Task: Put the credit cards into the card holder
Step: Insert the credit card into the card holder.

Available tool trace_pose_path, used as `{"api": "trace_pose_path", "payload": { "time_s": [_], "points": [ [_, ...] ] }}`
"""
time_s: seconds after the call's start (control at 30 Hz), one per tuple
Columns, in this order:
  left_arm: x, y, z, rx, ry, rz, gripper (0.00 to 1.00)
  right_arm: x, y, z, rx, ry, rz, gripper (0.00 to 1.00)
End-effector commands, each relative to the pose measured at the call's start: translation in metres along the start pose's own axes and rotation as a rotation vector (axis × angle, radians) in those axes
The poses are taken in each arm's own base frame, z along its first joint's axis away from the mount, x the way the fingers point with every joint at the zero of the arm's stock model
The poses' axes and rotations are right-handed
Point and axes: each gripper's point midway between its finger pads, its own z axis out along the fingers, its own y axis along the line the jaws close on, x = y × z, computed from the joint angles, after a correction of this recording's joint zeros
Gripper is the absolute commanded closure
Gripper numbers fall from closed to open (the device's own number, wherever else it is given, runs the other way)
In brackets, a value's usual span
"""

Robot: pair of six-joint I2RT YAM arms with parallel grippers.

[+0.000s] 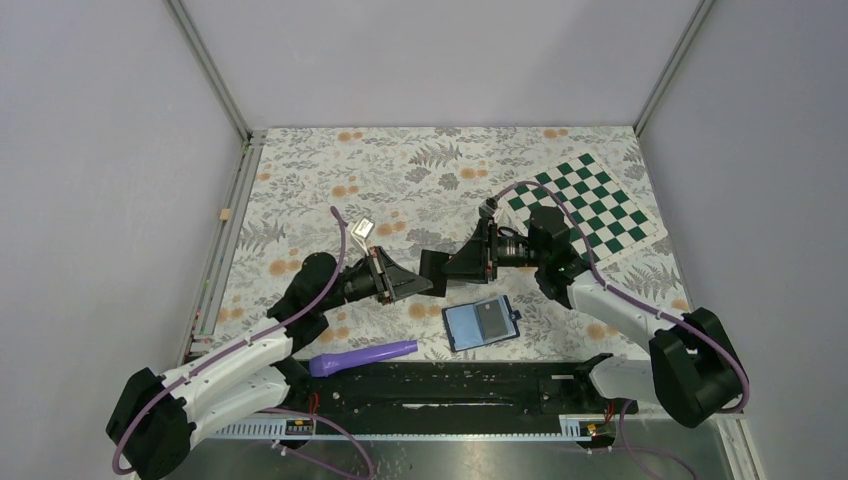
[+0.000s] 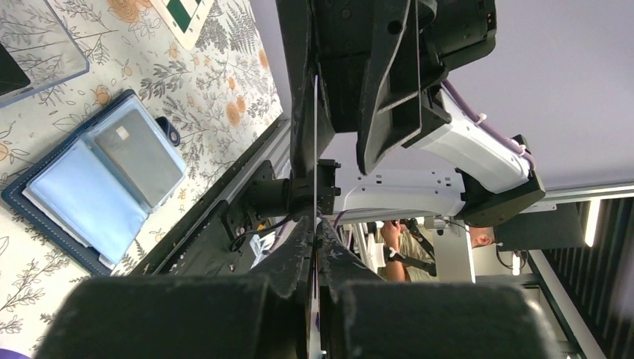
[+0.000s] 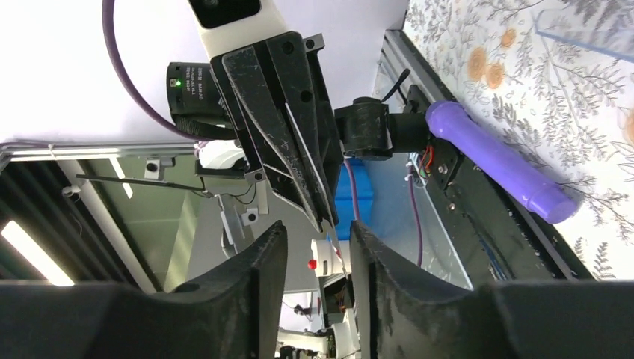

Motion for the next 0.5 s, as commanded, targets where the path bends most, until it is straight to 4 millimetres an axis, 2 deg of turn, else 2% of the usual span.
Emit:
{"api": "trace_pose_path", "payload": {
  "time_s": [0.0, 0.1, 0.17, 0.27, 0.3, 0.33, 0.4, 0.47],
  "points": [
    [-0.007, -0.019, -0.001, 0.076, -0.04, 0.024, 1.0, 0.009, 0.027, 0.008, -0.093, 0.06, -0.052, 0.59],
    [-0.006, -0.016, 0.0, 0.071, -0.036, 0.015, 1.0, 0.014, 0.028, 0.013, -0.099, 0.077, -0.054, 0.61],
    [-0.006, -0.013, 0.0, 0.065, -0.034, 0.007, 1.0, 0.016, 0.028, 0.015, -0.104, 0.085, -0.055, 0.69],
    [-0.004, -0.011, 0.0, 0.059, -0.031, 0.004, 0.99, 0.015, 0.026, 0.016, -0.104, 0.088, -0.055, 0.91],
    [-0.004, -0.009, 0.0, 0.052, -0.029, 0.002, 0.96, 0.015, 0.024, 0.016, -0.103, 0.087, -0.053, 0.99],
    [-0.003, -0.007, 0.0, 0.043, -0.028, -0.001, 0.88, 0.015, 0.023, 0.016, -0.101, 0.087, -0.052, 1.0],
    [-0.003, -0.002, 0.0, 0.015, -0.03, -0.006, 0.66, 0.016, 0.018, 0.017, -0.09, 0.087, -0.052, 1.0],
    [-0.002, 0.009, -0.001, -0.037, -0.031, -0.01, 0.53, 0.017, 0.009, 0.016, -0.062, 0.086, -0.052, 1.0]
  ]
}}
